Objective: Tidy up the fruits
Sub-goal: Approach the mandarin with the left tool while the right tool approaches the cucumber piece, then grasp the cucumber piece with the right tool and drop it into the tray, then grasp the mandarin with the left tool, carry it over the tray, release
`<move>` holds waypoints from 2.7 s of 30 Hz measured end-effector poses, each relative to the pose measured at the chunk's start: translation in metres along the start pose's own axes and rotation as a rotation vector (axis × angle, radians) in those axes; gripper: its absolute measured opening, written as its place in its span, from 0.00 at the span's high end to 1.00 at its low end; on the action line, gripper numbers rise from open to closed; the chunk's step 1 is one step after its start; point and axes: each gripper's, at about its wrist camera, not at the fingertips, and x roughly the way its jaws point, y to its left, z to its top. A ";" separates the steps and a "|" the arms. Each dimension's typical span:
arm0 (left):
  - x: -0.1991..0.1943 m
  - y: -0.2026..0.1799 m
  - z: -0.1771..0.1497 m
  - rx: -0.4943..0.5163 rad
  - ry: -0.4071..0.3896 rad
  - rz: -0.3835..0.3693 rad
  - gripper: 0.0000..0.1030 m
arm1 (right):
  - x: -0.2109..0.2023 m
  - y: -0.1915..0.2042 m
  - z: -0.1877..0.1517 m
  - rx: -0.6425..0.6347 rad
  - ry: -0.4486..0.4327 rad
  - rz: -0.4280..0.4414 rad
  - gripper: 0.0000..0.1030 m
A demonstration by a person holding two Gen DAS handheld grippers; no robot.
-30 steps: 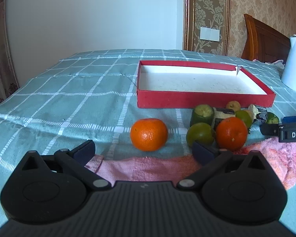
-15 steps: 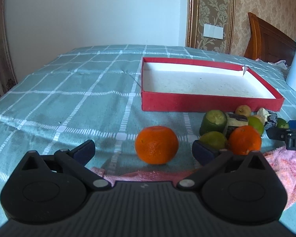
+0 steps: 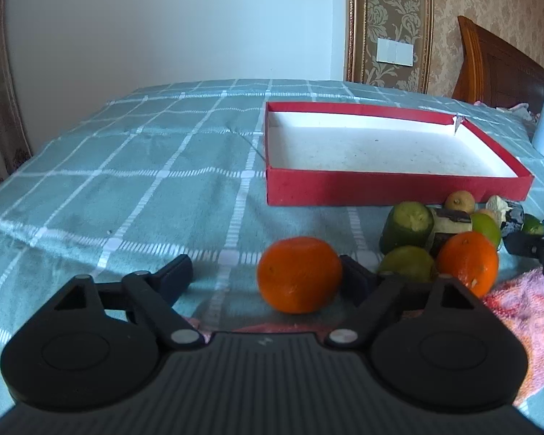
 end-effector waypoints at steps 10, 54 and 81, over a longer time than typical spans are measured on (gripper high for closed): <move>0.001 -0.005 0.000 0.011 -0.048 -0.100 0.61 | -0.003 0.004 -0.001 -0.006 -0.005 0.030 0.46; 0.001 -0.006 -0.001 0.026 -0.049 -0.103 0.61 | 0.092 -0.025 0.077 -0.011 0.009 -0.066 0.66; 0.001 -0.008 -0.002 0.045 -0.058 -0.087 0.61 | 0.015 -0.061 0.033 0.199 -0.204 -0.098 0.14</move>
